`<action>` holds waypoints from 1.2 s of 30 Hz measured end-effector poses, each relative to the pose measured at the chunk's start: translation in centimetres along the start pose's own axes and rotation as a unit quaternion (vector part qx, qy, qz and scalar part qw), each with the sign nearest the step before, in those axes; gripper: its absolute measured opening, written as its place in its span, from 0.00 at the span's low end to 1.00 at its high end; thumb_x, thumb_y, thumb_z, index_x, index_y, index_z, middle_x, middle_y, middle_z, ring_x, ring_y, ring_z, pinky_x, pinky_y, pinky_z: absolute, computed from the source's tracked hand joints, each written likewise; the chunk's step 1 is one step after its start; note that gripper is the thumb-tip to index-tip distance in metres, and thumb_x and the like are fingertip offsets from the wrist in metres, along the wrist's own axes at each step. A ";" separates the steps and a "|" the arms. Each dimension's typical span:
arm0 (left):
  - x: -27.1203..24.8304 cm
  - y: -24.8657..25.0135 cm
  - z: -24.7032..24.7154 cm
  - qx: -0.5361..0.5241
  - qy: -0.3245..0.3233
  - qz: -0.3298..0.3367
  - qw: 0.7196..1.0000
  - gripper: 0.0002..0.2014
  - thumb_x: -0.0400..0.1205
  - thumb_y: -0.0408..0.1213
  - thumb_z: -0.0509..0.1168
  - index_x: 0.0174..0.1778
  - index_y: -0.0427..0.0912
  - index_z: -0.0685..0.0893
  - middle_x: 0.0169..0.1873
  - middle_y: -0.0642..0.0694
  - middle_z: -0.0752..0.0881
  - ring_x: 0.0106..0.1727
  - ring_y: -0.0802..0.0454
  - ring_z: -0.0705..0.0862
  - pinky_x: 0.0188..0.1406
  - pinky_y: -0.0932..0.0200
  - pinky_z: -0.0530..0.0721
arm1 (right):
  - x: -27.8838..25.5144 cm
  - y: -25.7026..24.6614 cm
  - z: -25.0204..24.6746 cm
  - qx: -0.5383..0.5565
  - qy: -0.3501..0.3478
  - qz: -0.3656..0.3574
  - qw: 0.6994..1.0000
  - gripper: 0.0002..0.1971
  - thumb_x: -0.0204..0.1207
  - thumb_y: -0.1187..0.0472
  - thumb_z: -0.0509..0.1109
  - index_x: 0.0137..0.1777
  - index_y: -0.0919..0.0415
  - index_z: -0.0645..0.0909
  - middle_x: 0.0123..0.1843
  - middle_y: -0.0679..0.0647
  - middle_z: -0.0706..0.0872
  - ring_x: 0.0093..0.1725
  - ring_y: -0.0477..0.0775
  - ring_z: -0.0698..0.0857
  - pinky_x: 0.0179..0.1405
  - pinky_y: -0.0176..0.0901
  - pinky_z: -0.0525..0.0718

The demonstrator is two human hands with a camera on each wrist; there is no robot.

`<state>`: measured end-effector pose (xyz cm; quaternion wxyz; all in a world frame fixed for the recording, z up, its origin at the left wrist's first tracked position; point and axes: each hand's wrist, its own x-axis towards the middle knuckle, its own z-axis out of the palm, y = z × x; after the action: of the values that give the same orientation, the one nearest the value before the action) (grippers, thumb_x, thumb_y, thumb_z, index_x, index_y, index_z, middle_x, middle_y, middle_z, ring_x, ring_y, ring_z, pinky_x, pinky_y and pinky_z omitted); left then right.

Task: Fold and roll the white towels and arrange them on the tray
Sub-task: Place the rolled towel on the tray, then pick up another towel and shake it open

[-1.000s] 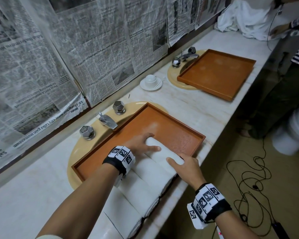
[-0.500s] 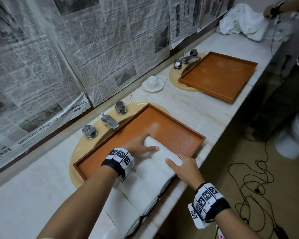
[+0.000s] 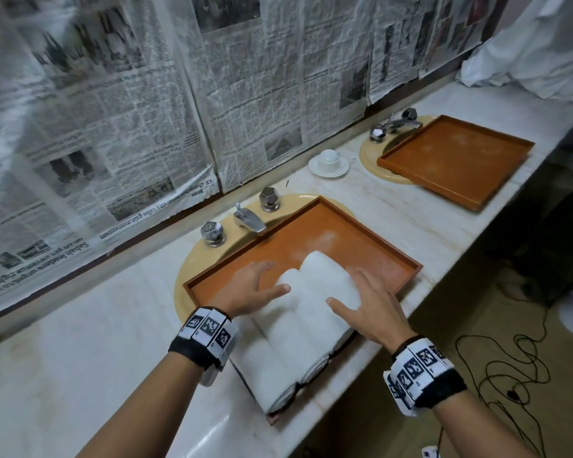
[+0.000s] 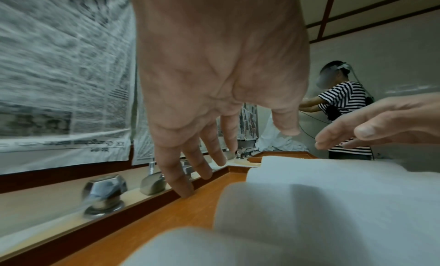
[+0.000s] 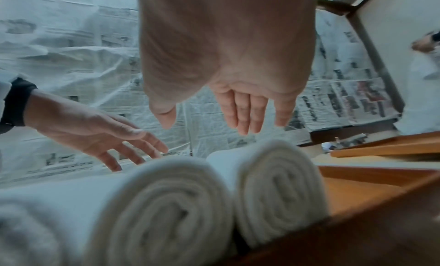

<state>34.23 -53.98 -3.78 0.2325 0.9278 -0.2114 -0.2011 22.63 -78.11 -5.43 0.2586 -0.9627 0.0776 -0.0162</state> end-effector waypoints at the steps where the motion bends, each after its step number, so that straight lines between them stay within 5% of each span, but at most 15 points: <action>1: -1.2 -0.7 -0.1 -0.002 0.006 -0.007 1.000 0.39 0.80 0.64 0.65 0.84 0.50 0.65 0.82 0.47 0.69 0.79 0.49 0.70 0.78 0.46 0.71 | -0.1 -0.9 0.3 -0.005 -0.011 -0.013 1.000 0.37 0.77 0.35 0.66 0.81 0.54 0.65 0.80 0.50 0.69 0.79 0.51 0.66 0.80 0.51 0.64; 7: -9.8 -6.5 -1.1 -0.023 0.058 -0.047 0.997 0.39 0.81 0.64 0.65 0.85 0.50 0.64 0.82 0.45 0.68 0.80 0.47 0.69 0.79 0.47 0.69 | -1.6 -8.0 3.2 -0.034 -0.038 -0.091 0.995 0.40 0.77 0.36 0.67 0.82 0.58 0.64 0.82 0.52 0.68 0.81 0.51 0.63 0.82 0.44 0.57; 21: -35.1 -23.5 -1.3 -0.051 0.177 -0.217 0.959 0.39 0.80 0.68 0.63 0.84 0.55 0.63 0.82 0.52 0.66 0.80 0.47 0.67 0.77 0.44 0.71 | -9.9 -28.4 16.3 -0.047 -0.131 -0.273 0.952 0.41 0.77 0.31 0.62 0.83 0.55 0.63 0.83 0.49 0.67 0.82 0.51 0.64 0.80 0.45 0.63; 36: -47.8 -32.9 0.1 -0.067 0.282 -0.379 0.879 0.40 0.75 0.67 0.67 0.81 0.53 0.69 0.81 0.50 0.67 0.78 0.42 0.68 0.75 0.42 0.72 | -13.7 -43.1 26.9 -0.045 -0.257 -0.415 0.872 0.39 0.80 0.34 0.62 0.84 0.57 0.62 0.84 0.52 0.66 0.82 0.52 0.64 0.80 0.44 0.62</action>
<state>4.37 -4.41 -7.76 0.2495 0.9367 0.2449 -0.0174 17.08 -25.75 -7.04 0.1955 -0.8870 -0.3978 0.1292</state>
